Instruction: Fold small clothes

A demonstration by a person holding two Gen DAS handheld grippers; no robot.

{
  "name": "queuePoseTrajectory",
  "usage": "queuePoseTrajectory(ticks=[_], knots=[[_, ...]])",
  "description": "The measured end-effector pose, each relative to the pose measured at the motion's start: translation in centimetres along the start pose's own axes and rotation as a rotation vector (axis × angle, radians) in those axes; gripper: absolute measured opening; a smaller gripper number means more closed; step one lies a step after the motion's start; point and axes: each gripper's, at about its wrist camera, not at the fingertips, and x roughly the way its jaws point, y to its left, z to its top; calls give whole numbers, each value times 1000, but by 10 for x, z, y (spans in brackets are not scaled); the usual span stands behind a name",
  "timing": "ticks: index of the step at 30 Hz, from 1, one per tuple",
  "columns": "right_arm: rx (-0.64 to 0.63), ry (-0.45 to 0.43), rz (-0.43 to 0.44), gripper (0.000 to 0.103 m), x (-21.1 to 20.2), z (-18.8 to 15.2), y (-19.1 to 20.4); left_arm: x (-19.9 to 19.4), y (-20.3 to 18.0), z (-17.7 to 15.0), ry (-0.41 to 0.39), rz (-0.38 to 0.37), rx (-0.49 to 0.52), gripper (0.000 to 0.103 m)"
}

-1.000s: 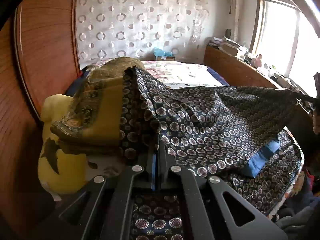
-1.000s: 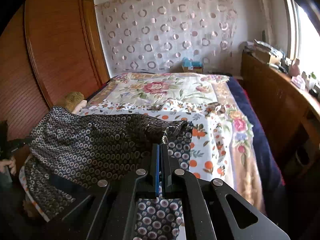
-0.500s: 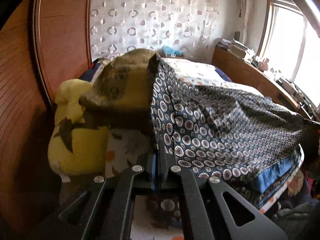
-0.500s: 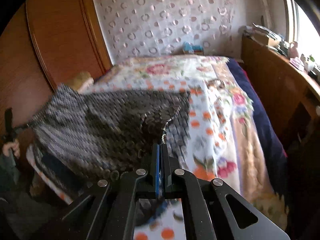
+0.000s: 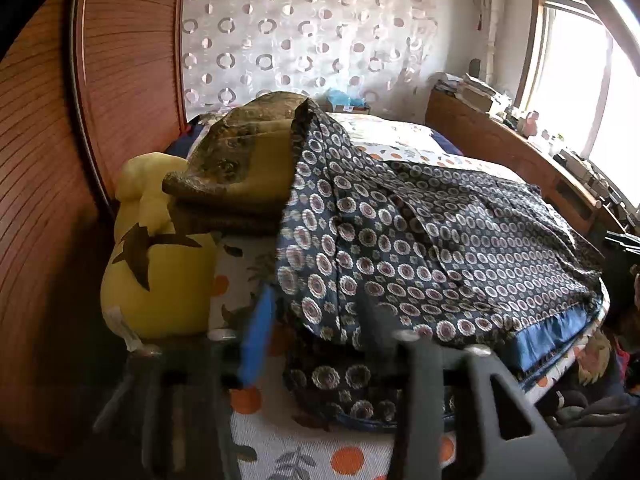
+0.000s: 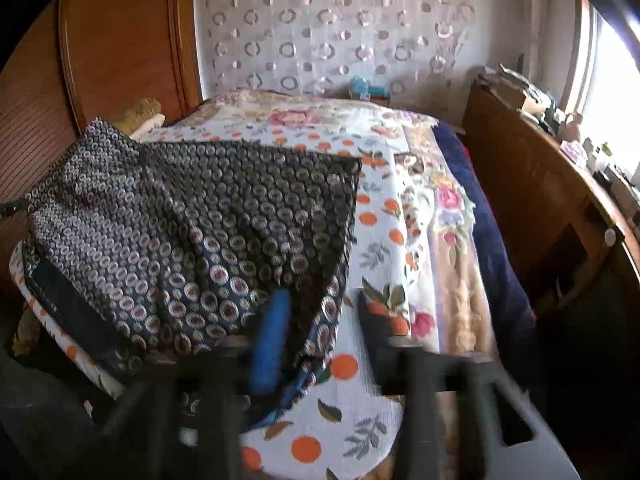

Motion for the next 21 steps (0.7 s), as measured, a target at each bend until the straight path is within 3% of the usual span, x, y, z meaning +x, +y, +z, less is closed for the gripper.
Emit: queuePoseTrajectory(ticks=[6,13,21], knots=[[-3,-43,13,60,12,7,22,11,-1,-13,42,0,-25,47],[-24,-4,71,60,63,3,51,19,-2,-24,73,-7,-53,47],[-71,34,41,60,106,-1,62,12,-10,-37,92,-12,-19,47]])
